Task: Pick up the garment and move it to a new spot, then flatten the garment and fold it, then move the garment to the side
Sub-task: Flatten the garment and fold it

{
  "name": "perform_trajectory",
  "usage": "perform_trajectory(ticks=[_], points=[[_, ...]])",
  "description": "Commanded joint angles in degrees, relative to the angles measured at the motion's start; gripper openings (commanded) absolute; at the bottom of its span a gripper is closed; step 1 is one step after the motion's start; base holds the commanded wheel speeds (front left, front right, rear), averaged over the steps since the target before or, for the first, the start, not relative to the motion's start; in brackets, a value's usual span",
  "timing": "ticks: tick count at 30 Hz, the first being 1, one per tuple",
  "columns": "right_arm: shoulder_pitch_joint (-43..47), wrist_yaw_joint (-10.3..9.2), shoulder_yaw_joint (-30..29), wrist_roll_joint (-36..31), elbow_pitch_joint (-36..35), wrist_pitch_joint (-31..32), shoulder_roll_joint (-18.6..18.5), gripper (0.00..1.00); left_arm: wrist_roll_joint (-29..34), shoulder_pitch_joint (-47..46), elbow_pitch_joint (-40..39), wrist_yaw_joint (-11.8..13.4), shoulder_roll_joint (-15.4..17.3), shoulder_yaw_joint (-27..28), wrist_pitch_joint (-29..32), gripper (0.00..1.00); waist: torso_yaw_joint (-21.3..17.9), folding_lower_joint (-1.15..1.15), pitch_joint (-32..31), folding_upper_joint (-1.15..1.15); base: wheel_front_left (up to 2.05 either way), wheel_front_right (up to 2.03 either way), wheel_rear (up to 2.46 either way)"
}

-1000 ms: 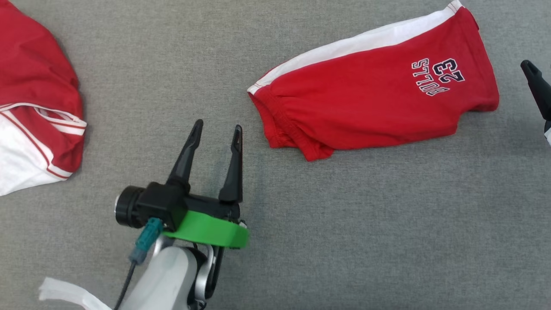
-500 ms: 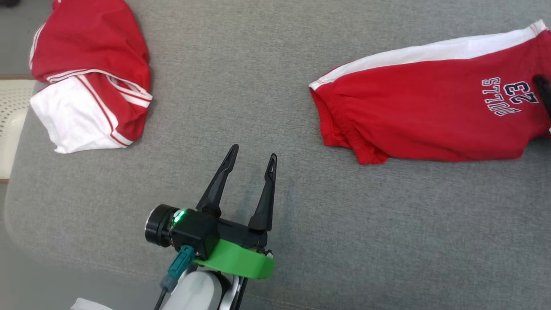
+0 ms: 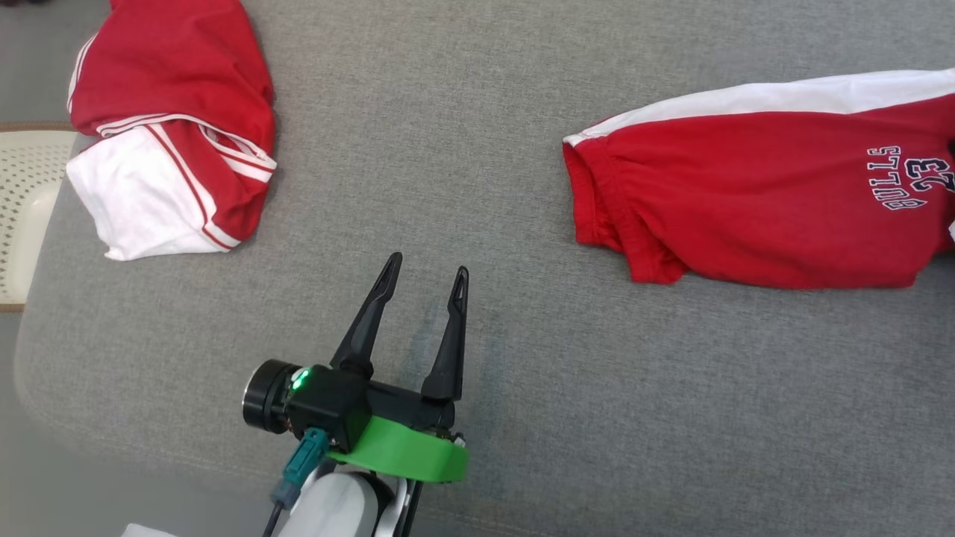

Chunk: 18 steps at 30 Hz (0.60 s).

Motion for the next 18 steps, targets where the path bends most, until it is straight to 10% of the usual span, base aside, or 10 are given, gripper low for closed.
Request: perform_trajectory(ticks=[1,12,18], points=[[2.6,-0.23,0.4,0.2,1.3,-0.4,-0.9,0.00,0.6,0.9,0.1,0.2,0.0,0.4,-0.2,1.00,-3.3,0.00,-2.3,0.00,0.00,0.00,0.00],[3.4,-0.17,1.2,-2.4,-1.7,-4.5,-9.5,0.00,2.4,1.9,1.1,-1.1,0.1,2.0,-0.2,1.00,-10.4,0.00,-5.2,0.00,0.00,0.00,0.00],[0.5,-0.16,2.6,-5.0,-6.2,-4.0,-7.3,0.00,2.7,2.9,2.4,-1.2,0.1,1.6,-0.2,1.00,-11.7,0.00,-7.9,0.00,0.00,0.00,0.00]])
